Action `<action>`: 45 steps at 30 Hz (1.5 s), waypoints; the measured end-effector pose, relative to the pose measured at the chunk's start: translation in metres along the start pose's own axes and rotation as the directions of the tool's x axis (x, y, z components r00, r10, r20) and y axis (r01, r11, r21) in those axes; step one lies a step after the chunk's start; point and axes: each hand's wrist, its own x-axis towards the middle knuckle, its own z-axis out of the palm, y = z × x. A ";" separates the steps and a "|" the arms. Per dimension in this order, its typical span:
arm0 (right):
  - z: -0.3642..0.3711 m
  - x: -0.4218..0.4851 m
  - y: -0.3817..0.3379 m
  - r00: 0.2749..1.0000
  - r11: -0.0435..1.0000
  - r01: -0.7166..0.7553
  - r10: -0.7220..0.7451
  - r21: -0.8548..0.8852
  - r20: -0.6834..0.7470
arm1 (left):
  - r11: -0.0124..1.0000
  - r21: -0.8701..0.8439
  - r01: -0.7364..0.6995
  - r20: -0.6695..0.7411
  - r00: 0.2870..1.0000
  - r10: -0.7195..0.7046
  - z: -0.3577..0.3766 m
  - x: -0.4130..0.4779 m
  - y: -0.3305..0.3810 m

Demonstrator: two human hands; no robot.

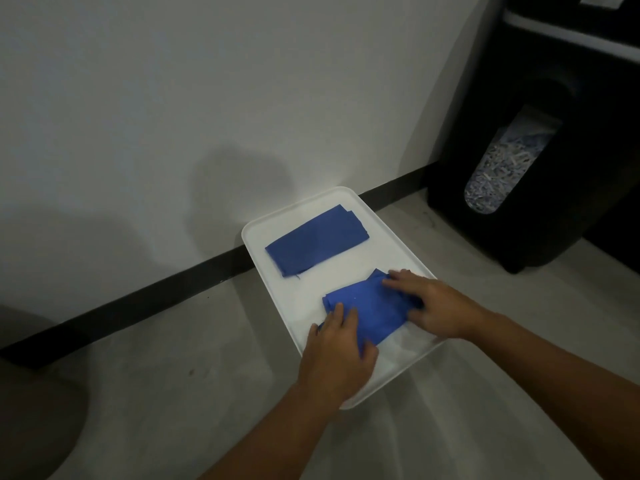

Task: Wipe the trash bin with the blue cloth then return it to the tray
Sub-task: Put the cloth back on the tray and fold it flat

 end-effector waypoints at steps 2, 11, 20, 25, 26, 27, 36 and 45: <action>-0.003 0.008 -0.004 0.958 0.980 -0.116 0.153 0.160 -0.242 | 0.987 -0.143 0.074 -0.117 0.989 -0.091 -0.012 0.013 0.000; -0.012 0.046 -0.022 0.858 0.866 -0.395 0.467 0.306 -0.215 | 0.945 -0.040 0.323 0.042 0.946 -0.322 -0.036 0.057 -0.008; -0.016 0.055 -0.043 0.976 0.966 -0.140 0.172 0.217 -0.134 | 0.847 -0.274 0.456 0.088 0.889 -0.450 -0.029 0.024 -0.021; 0.007 0.065 -0.038 0.965 0.964 -0.260 0.257 -0.056 -0.057 | 0.899 -0.088 0.429 0.097 0.902 -0.421 -0.027 0.023 -0.010; 0.008 0.066 -0.039 0.955 0.954 -0.293 0.290 -0.059 -0.058 | 0.898 -0.098 0.429 0.107 0.902 -0.419 -0.027 0.023 -0.010; 0.008 0.068 -0.039 0.950 0.949 -0.310 0.307 -0.055 -0.057 | 0.892 -0.122 0.434 0.119 0.899 -0.421 -0.028 0.024 -0.010; -0.020 0.046 -0.023 0.913 0.908 -0.408 0.405 0.097 0.051 | 0.825 -0.370 0.428 0.188 0.904 -0.385 -0.039 0.045 -0.025; -0.009 0.044 -0.025 0.895 0.917 -0.399 0.390 0.002 -0.214 | 0.892 -0.235 0.385 0.033 0.921 -0.389 -0.039 0.045 -0.028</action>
